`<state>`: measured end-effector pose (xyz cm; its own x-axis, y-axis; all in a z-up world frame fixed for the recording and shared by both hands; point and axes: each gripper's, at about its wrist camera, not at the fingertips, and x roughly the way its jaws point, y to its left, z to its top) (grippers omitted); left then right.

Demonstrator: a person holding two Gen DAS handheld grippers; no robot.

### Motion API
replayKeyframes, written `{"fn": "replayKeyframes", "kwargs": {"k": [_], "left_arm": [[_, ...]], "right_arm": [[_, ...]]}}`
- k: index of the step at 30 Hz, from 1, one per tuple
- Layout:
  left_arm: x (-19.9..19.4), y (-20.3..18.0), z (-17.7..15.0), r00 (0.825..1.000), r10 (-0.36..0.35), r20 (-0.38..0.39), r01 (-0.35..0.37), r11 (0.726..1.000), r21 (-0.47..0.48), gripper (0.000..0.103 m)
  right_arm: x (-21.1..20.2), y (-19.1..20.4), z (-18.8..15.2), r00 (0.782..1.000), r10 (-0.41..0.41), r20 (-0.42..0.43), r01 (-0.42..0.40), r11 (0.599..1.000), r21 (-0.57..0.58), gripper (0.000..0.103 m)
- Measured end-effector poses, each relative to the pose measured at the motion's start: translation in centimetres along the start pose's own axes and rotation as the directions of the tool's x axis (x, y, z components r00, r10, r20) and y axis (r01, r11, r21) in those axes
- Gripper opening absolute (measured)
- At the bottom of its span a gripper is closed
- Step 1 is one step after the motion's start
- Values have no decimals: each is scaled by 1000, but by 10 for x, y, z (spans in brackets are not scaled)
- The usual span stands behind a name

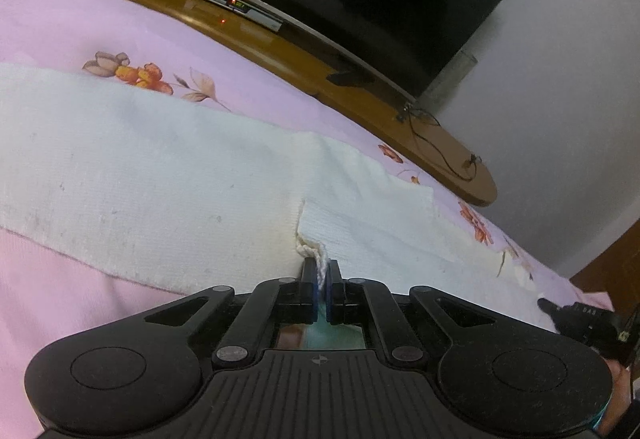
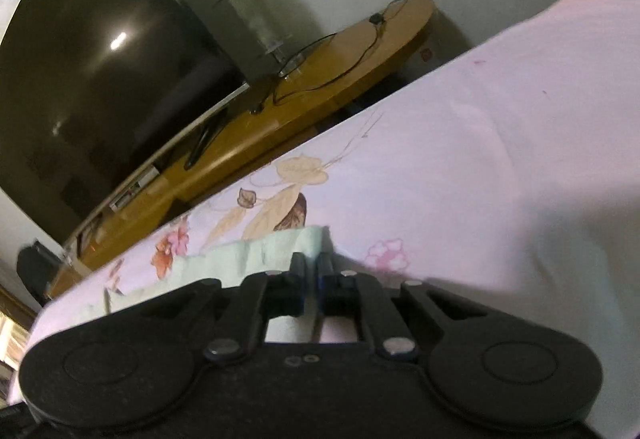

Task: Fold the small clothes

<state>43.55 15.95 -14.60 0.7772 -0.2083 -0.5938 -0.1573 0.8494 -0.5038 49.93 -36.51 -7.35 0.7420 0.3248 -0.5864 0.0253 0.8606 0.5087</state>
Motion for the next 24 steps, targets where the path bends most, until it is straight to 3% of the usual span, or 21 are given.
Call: {"fn": "replayKeyframes", "kwargs": {"k": [5,6,7,9,10,11,14,17,20,22,24], "left_arm": [[-8,-8,6,1000,26,-2,-26,998,53,4],[-14,-11,9,999,48,19,-49,996,69,4],[-20,-13,11,996,71,52,-74,995,72,4],[-35,-20,17,985,104,134,-114,991,68,4],[-39,-27,21,978,115,175,-127,990,64,4],[-39,-32,24,977,93,192,-109,991,72,4],[-7,-59,24,997,17,76,-29,986,167,4],[33,-52,13,996,85,-28,-79,983,163,3],[32,-23,13,1000,-10,-15,10,999,38,3],[30,-21,14,1000,-18,-18,19,999,29,3],[28,-22,10,1000,-18,-8,19,999,48,3]], "right_arm": [[-5,6,5,999,-24,-24,23,998,-56,9],[-8,16,8,998,-57,-5,56,994,-94,22],[-17,26,9,995,-93,40,99,983,-155,27],[-33,44,8,988,-99,115,126,957,-261,26],[-37,53,7,989,-78,129,114,947,-301,19],[-40,62,5,987,-72,145,119,929,-349,18],[-32,80,0,985,-90,150,148,886,-439,12],[-4,73,-6,975,-211,67,218,865,-451,7],[-1,55,-5,970,-234,64,240,883,-405,6],[-6,53,0,972,-232,38,228,892,-390,8],[-22,61,-1,973,-215,81,229,888,-399,14]]}}
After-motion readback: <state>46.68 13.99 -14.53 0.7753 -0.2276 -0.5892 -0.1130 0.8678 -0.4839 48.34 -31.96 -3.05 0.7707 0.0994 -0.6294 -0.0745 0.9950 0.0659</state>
